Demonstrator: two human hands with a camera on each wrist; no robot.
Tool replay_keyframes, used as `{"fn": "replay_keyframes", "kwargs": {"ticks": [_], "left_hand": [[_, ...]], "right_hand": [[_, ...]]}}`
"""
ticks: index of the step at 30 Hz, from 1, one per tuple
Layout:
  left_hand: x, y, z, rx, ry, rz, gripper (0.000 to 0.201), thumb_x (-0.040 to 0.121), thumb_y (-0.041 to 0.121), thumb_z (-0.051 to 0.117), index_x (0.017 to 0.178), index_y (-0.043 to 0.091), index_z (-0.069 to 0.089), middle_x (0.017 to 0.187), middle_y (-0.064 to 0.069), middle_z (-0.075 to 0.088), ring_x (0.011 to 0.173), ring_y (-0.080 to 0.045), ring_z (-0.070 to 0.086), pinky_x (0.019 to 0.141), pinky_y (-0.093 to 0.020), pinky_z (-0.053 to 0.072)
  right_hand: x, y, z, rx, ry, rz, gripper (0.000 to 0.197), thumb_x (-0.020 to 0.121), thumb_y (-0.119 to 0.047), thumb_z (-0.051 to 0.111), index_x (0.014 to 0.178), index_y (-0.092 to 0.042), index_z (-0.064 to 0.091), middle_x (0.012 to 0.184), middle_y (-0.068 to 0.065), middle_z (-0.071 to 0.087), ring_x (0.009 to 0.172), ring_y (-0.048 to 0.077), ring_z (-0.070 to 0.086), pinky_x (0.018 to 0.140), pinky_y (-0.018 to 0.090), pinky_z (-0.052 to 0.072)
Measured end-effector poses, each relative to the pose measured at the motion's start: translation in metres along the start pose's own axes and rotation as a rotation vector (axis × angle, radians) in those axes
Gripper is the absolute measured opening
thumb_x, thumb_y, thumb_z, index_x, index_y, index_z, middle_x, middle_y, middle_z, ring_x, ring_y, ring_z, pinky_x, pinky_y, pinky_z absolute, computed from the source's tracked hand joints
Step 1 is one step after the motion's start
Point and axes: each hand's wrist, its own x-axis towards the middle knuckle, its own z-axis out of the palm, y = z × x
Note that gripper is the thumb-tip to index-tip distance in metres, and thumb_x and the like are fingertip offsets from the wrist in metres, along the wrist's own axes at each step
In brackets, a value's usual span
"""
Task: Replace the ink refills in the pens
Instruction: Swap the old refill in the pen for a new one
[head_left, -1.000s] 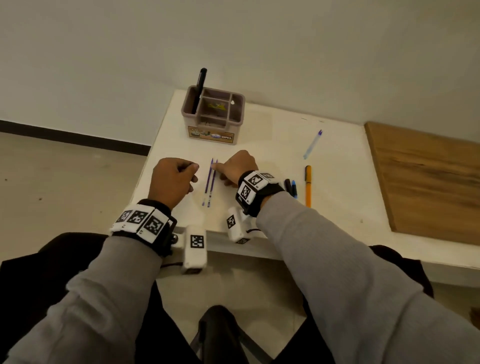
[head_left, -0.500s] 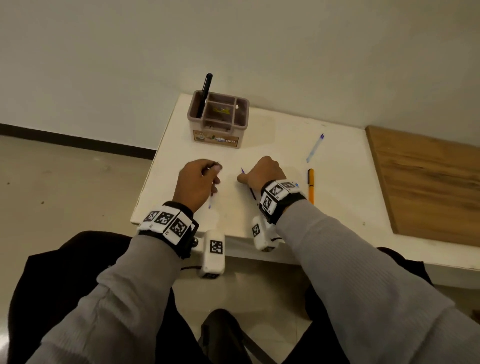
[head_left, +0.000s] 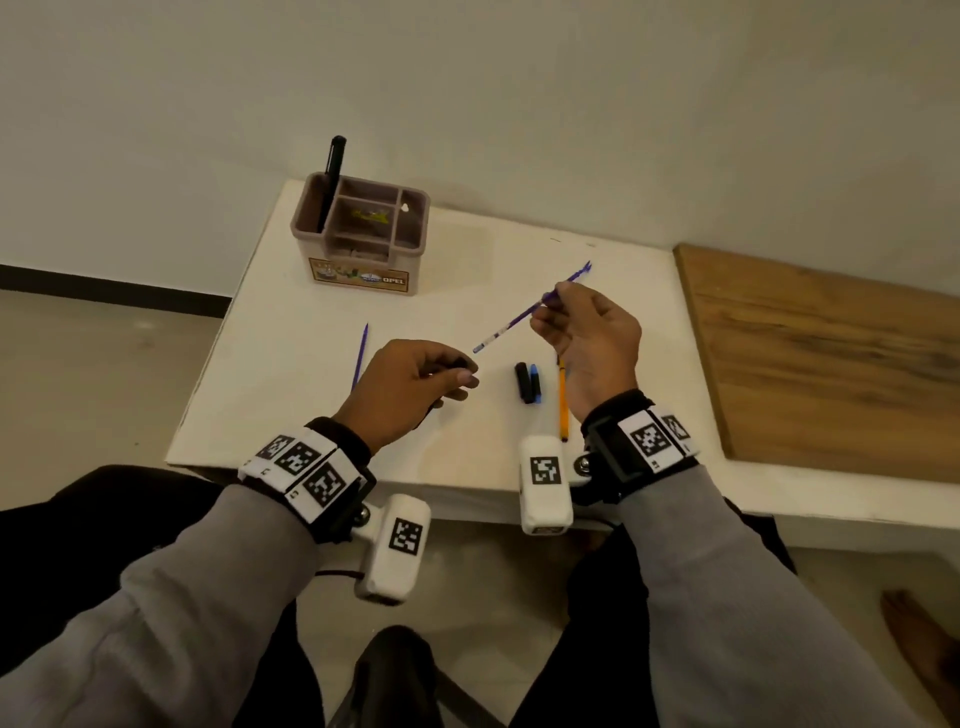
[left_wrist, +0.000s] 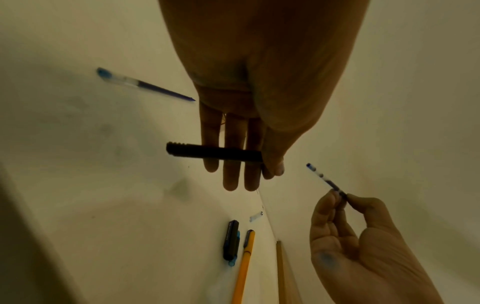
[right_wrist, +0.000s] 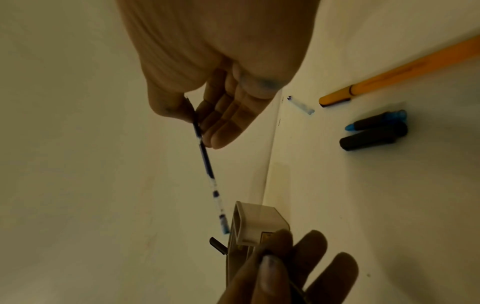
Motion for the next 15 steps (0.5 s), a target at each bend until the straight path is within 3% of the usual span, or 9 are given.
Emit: {"fn": "replay_keyframes", "kwargs": {"ticks": [10,15], "left_hand": [[-0.002,-0.001,0.003,-0.009,-0.029,0.029,0.019,0.093,0.012,0.057,0.107,0.006,0.068,0.097,-0.009,0.075,0.080,-0.017,0.074,0.068,-0.019,0.056],[-0.001,0.001,0.005,-0.060,-0.003,0.068,0.020,0.093,0.011,0.057,0.109,0.004,0.067,0.094,-0.010,0.074,0.078,-0.018,0.074,0.066,-0.021,0.057]], "right_hand": [[-0.006,0.012,0.004,-0.308,-0.168,-0.050,0.009,0.091,-0.005,0.063,0.084,-0.002,0.068,0.071,0.008,0.069,0.062,0.020,0.066,0.067,0.030,0.058],[-0.014,0.020,0.003,-0.641,-0.386,-0.098,0.008,0.087,-0.009,0.070,0.080,-0.011,0.072,0.066,-0.005,0.067,0.059,0.002,0.060,0.058,0.019,0.049]]}}
